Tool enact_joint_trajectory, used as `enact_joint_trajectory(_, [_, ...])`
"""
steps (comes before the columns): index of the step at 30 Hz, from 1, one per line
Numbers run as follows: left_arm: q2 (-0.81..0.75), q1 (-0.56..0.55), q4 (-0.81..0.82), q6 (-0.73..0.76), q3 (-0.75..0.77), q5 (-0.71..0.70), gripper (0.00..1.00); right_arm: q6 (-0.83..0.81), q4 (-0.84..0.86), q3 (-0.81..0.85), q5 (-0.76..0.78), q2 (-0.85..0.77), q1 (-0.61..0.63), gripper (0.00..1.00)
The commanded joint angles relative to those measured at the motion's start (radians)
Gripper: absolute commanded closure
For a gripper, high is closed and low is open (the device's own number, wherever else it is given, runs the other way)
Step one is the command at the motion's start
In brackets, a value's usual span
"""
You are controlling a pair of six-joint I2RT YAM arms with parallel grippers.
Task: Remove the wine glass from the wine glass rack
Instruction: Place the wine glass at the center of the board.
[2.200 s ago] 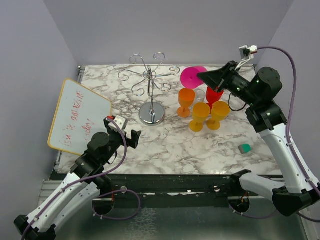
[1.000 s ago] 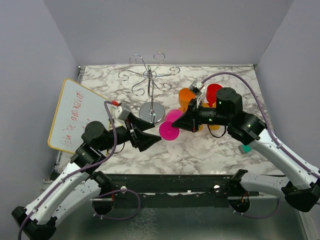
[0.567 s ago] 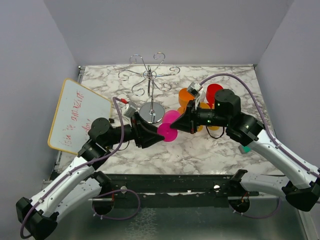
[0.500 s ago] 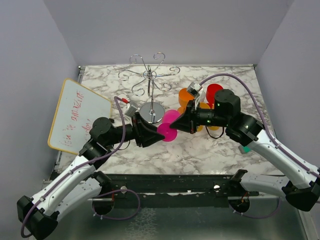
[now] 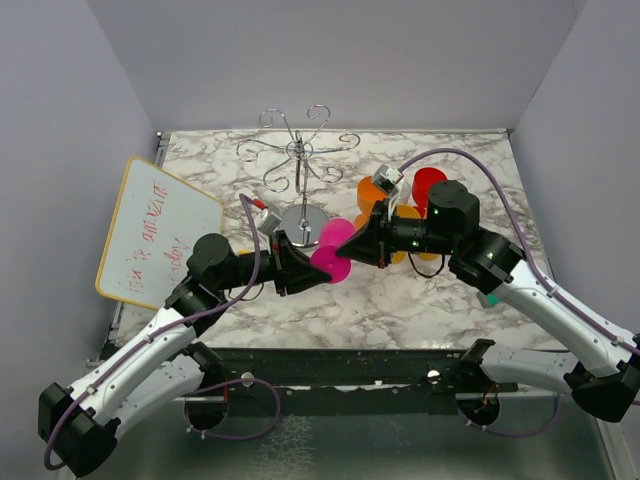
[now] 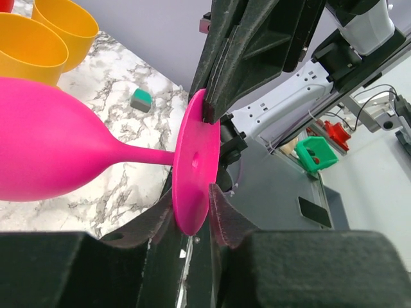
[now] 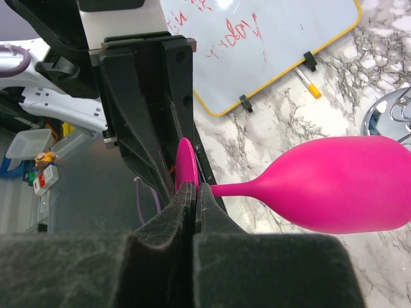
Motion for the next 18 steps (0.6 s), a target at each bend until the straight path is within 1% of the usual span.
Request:
enact_joint_trajectory(1, [-0.005,-0.007,0.046,-0.021,-0.012,0.007,0.78,-0.006,0.053,-0.011,-0.019,-0.001,0.011,0.99])
enact_joint_trajectory(5, [0.013,-0.014,0.05,-0.025,-0.014,0.018,0.82,-0.006,0.062,-0.012,-0.028,0.0,0.015,0.99])
enact_joint_trajectory(8, [0.018,-0.021,0.055,-0.019,-0.014,0.021,0.87,-0.006,0.065,-0.014,-0.038,0.004,0.02,0.99])
enact_joint_trajectory(10, [0.022,-0.026,0.058,-0.016,-0.013,0.022,0.97,-0.006,0.064,-0.017,-0.041,0.007,0.021,0.99])
enact_joint_trajectory(11, [0.024,-0.03,0.059,-0.013,-0.012,0.024,1.0,-0.006,0.064,-0.019,-0.041,0.006,0.021,0.99])
enact_joint_trajectory(15, [0.031,-0.048,0.059,0.007,-0.015,0.036,1.0,-0.007,0.062,-0.026,-0.039,0.005,0.023,0.98])
enact_joint_trajectory(17, [0.032,-0.055,0.059,0.018,-0.017,0.047,1.0,-0.008,0.051,-0.025,-0.032,0.003,0.023,0.93])
enact_joint_trajectory(18, [0.032,-0.056,0.059,0.024,-0.019,0.05,1.0,-0.01,0.042,-0.022,-0.027,0.003,0.024,0.88])
